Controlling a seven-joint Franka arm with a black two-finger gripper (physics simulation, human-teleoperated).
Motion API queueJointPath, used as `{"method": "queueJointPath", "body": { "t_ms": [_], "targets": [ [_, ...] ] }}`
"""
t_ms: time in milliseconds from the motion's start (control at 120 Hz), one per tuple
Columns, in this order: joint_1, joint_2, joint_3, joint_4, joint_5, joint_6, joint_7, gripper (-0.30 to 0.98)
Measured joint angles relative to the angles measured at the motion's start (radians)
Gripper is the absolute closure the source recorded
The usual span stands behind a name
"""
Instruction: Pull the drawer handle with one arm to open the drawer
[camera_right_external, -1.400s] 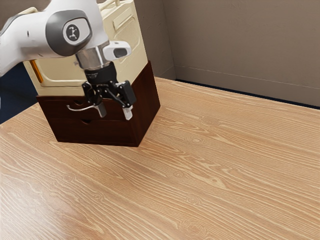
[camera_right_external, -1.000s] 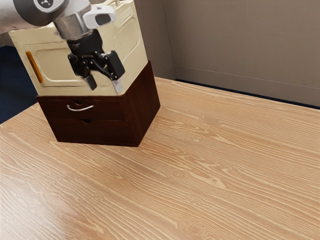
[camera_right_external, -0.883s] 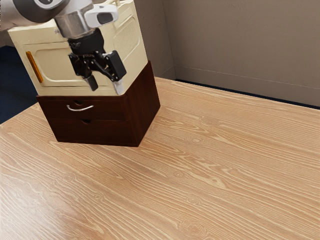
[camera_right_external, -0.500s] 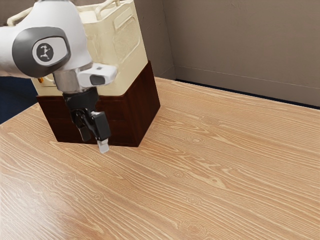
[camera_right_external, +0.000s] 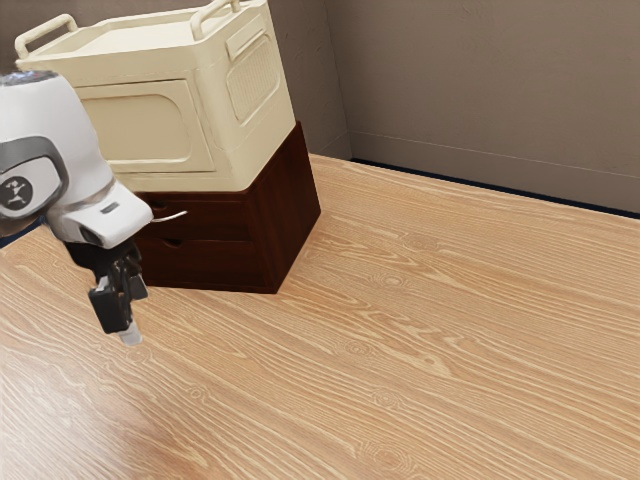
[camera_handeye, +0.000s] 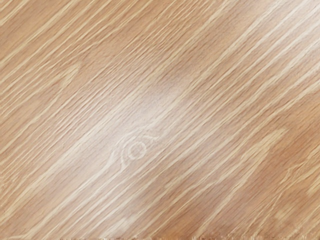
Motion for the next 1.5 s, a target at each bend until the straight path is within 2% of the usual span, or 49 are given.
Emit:
{"method": "queueJointPath", "body": {
  "t_ms": [167, 267, 333, 450, 592, 625, 667, 858, 1125, 1500],
  "targets": [
    [0.047, 0.039, 0.000, -0.006, 0.051, 0.066, 0.152, 0.00],
    [0.113, 0.061, -0.023, -0.003, 0.055, 0.096, 0.235, 0.00],
    [0.183, 0.083, -0.073, 0.000, 0.042, 0.110, 0.287, 0.00],
    [0.367, 0.096, -0.242, 0.006, 0.007, 0.127, 0.371, 0.00],
    [0.875, 0.105, -0.708, 0.007, -0.091, 0.136, 0.468, 0.00],
    [0.945, 0.102, -0.775, 0.006, -0.113, 0.137, 0.490, 0.00],
    [0.987, 0.101, -0.811, 0.006, -0.134, 0.137, 0.515, 0.00],
    [1.024, 0.124, -0.808, 0.028, -0.180, 0.143, 0.612, 0.00],
    [1.013, 0.204, -0.780, 0.113, -0.186, 0.151, 0.696, 0.00],
    [1.033, 0.225, -0.744, 0.107, -0.206, 0.300, 0.762, 0.00]
  ]
}}
